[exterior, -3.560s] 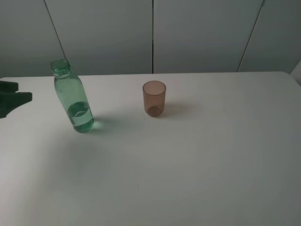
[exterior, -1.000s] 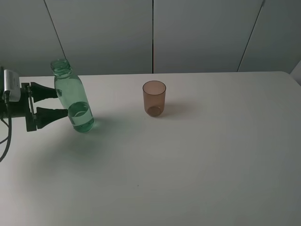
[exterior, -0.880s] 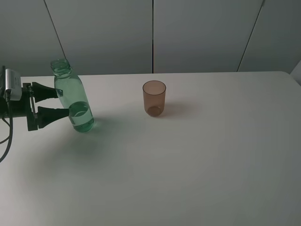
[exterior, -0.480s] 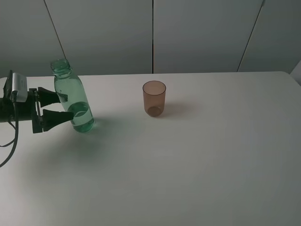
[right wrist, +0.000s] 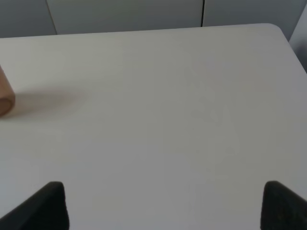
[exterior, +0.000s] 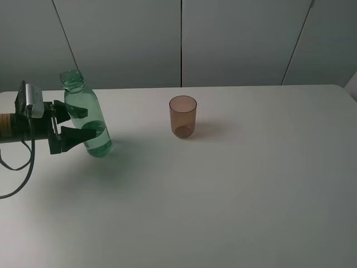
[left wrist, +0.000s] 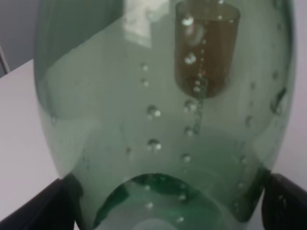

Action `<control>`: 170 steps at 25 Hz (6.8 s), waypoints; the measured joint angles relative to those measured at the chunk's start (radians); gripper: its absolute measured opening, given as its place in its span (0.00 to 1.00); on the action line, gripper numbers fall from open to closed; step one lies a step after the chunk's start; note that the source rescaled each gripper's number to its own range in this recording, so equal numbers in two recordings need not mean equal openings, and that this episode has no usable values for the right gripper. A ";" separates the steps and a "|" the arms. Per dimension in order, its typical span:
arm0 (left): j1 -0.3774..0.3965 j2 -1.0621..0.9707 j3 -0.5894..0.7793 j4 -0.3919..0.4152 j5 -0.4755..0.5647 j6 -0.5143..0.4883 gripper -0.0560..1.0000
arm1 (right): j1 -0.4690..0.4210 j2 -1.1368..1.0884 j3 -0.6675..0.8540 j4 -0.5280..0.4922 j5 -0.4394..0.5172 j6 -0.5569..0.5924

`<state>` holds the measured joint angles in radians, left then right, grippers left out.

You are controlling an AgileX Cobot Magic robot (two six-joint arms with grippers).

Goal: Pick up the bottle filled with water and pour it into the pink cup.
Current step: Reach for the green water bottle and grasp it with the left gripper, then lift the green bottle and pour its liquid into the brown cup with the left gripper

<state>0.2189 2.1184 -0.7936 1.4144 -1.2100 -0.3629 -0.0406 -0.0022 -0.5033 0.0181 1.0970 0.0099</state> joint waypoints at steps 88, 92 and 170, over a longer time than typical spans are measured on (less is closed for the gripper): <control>-0.413 0.352 -1.022 -0.081 0.071 -0.054 0.59 | 0.000 0.000 0.000 0.000 0.000 0.000; -0.415 0.416 -1.117 -0.066 0.069 -0.054 0.59 | 0.000 0.000 0.000 0.000 0.000 0.000; -0.477 0.676 -1.530 -0.018 0.245 0.746 0.59 | 0.000 0.000 0.000 0.000 0.000 0.000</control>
<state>-0.2576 2.7946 -2.3235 1.3962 -0.9647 0.3833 -0.0406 -0.0022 -0.5033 0.0181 1.0970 0.0099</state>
